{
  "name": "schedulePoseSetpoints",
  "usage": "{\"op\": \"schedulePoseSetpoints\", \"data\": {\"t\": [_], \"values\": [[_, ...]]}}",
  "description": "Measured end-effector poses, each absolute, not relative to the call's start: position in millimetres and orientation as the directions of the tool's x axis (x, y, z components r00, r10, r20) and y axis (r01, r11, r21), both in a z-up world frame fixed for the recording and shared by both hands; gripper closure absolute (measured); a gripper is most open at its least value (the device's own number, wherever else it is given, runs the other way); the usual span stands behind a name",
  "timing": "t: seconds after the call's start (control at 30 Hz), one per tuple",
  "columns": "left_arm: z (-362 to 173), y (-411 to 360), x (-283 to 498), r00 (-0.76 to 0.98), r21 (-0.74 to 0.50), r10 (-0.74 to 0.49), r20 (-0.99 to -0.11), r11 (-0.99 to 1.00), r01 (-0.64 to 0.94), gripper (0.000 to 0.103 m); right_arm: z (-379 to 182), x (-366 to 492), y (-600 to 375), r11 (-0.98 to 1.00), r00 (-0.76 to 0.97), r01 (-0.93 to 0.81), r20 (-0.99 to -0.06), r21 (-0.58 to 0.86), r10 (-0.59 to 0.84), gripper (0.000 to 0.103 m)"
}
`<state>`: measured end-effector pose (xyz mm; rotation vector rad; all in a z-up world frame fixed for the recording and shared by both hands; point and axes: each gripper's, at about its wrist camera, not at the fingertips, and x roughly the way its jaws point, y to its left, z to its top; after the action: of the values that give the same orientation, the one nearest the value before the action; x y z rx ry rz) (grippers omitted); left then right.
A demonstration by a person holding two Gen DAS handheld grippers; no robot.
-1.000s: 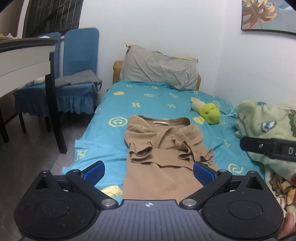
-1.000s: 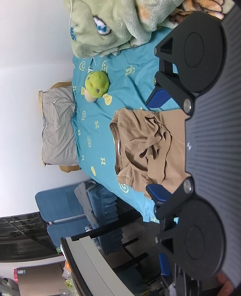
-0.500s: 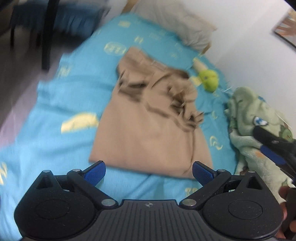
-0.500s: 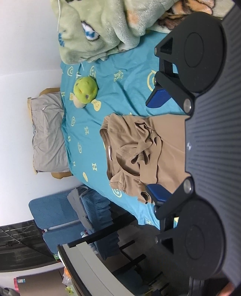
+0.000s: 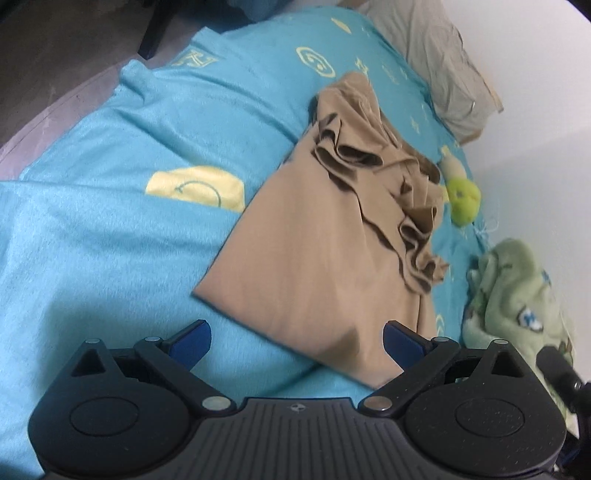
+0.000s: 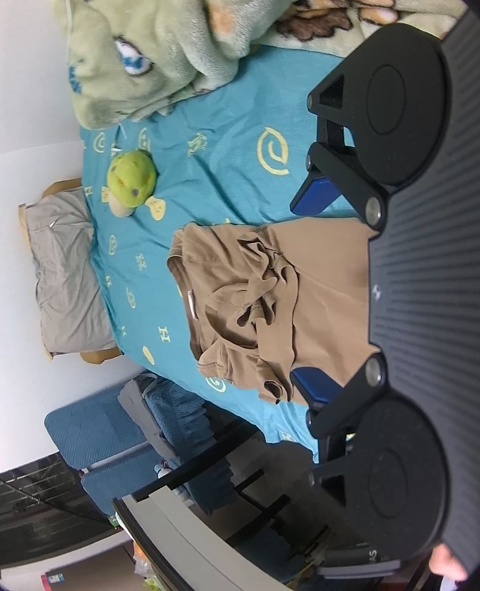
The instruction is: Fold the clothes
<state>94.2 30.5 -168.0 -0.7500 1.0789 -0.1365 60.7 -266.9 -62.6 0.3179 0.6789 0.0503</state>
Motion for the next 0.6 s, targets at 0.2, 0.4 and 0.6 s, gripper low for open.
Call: {"op": "schedulePoseSetpoints", "data": {"t": [0.2, 0.4, 0.6], "values": [[-160, 37, 93, 0.576, -0.686, -0.477, -0.663, 0.696, -0.213, 0.006, -73, 66, -278, 0.920, 0.749, 0.099, -0.637, 0.379, 0.182, 0.013], [-158, 44, 91, 0.617, -0.765, -0.525, -0.586, 0.610, -0.207, 0.008, -90, 73, -303, 0.814, 0.712, 0.198, -0.650, 0.547, 0.264, 0.013], [-184, 44, 95, 0.537, -0.744, -0.536, -0.651, 0.590, -0.314, 0.029, -117, 76, -314, 0.674, 0.672, 0.291, -0.647, 0.679, 0.361, 0.013]]}}
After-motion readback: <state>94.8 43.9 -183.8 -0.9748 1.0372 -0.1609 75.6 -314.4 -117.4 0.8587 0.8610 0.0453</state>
